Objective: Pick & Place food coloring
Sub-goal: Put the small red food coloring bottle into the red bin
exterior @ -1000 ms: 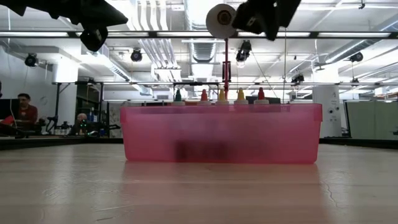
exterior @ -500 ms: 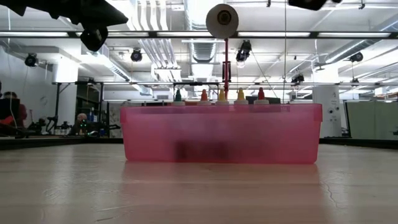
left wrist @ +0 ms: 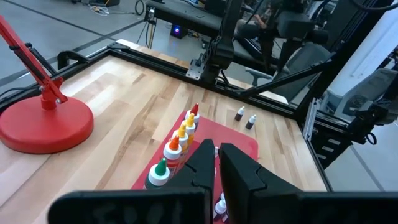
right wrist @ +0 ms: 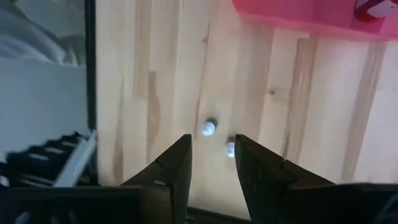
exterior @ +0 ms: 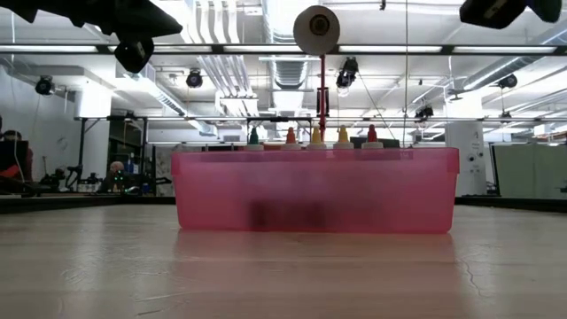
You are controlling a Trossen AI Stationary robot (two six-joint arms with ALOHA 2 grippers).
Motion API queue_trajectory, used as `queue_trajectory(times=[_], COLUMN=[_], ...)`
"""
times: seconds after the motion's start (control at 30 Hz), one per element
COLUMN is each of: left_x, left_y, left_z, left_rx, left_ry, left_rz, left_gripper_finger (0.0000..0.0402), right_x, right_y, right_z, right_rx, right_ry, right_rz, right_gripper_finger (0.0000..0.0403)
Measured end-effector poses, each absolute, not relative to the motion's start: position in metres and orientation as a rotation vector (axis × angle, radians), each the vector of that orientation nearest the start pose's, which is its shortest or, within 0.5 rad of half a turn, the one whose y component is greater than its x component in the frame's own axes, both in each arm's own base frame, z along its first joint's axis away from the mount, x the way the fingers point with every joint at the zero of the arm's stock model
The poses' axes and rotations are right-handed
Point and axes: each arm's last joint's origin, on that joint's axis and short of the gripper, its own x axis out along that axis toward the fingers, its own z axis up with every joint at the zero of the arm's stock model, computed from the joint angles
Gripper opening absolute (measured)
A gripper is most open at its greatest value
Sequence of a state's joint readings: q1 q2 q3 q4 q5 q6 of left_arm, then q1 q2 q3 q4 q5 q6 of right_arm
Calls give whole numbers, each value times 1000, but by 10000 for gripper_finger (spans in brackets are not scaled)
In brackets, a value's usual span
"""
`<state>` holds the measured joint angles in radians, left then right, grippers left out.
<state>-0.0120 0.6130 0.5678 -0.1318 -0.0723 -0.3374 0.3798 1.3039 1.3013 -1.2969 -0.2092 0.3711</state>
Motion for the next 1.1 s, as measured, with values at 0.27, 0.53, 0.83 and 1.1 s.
queue_trajectory(times=[0.27, 0.53, 0.83, 1.1], left_x=[147, 147, 147, 147], left_y=[0, 0, 0, 0], left_z=[287, 287, 287, 287], left_rx=[-329, -327, -334, -353], left_ry=[165, 165, 165, 164], left_rz=[89, 89, 90, 92], left_gripper_finger=[0, 0, 0, 0], right_x=[205, 202, 186, 174], right_y=[88, 100, 111, 123], right_z=[310, 292, 294, 292], right_rx=[114, 20, -63, -76], right_ry=[1399, 1464, 1433, 1386], right_rz=[307, 368, 385, 425], right_gripper_finger=[103, 115, 151, 178])
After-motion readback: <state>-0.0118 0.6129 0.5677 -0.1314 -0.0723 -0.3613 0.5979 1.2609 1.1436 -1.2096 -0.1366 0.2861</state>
